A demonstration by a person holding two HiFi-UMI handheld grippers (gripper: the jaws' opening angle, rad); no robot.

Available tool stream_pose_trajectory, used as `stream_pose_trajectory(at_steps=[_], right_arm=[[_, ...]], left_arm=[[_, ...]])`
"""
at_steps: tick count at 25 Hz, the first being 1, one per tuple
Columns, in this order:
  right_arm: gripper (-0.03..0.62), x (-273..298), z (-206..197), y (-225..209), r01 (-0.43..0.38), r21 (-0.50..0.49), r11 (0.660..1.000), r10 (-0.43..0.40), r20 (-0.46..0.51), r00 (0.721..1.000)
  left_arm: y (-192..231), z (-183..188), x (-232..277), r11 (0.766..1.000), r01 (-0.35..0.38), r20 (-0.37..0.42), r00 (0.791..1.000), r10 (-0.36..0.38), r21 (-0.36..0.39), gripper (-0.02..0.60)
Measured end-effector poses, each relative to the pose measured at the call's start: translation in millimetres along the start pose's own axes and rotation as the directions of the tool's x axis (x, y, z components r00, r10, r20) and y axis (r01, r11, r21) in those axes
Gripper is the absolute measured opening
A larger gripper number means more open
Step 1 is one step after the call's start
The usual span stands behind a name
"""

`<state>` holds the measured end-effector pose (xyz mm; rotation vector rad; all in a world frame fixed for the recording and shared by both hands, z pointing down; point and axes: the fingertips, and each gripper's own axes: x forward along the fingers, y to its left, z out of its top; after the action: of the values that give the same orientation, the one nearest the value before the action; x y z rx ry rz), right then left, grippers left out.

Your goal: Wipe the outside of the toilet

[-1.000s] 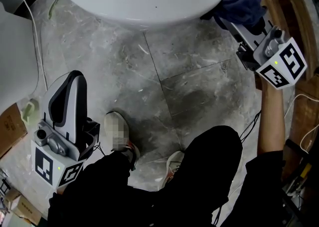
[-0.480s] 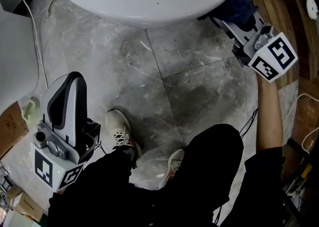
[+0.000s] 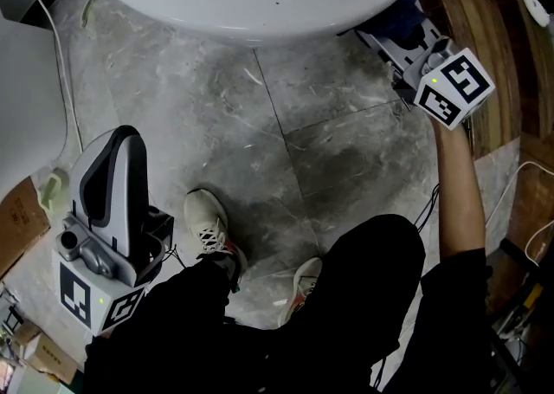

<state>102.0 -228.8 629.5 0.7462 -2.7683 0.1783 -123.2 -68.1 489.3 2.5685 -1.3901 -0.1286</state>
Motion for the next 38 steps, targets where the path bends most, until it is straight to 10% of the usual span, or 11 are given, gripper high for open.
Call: stream_pose_trajectory(at_steps=[25, 38], right_arm=[[0.117, 63, -131, -20, 0.100, -0.025, 0.995, -0.103, -0.180, 0.978], [0.117, 98, -208, -30, 0.189, -0.004, 0.982, -0.173, -0.429, 0.887]], left_arm=[[12, -4, 0, 1.000, -0.023, -0.007, 1.000, 0.023, -0.019, 0.009], [23, -10, -3, 0.999, -0.033, -0.022, 0.999, 0.032, -0.038, 0.009]])
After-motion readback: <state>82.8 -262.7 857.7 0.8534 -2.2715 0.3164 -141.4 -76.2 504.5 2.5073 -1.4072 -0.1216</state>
